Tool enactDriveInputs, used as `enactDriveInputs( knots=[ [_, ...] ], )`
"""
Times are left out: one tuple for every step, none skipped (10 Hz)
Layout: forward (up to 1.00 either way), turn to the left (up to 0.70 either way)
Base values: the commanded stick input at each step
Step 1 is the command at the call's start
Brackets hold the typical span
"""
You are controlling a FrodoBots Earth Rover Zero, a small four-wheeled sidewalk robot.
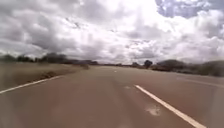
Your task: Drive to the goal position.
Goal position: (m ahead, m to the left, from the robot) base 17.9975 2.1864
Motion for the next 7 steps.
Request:
enactDriveInputs(
  knots=[
    [1.0,0.0],
    [1.0,0.0],
    [1.0,0.0],
    [1.0,0.0],
    [1.0,-0.02],
    [1.0,-0.01],
    [1.0,0.0]
  ],
)
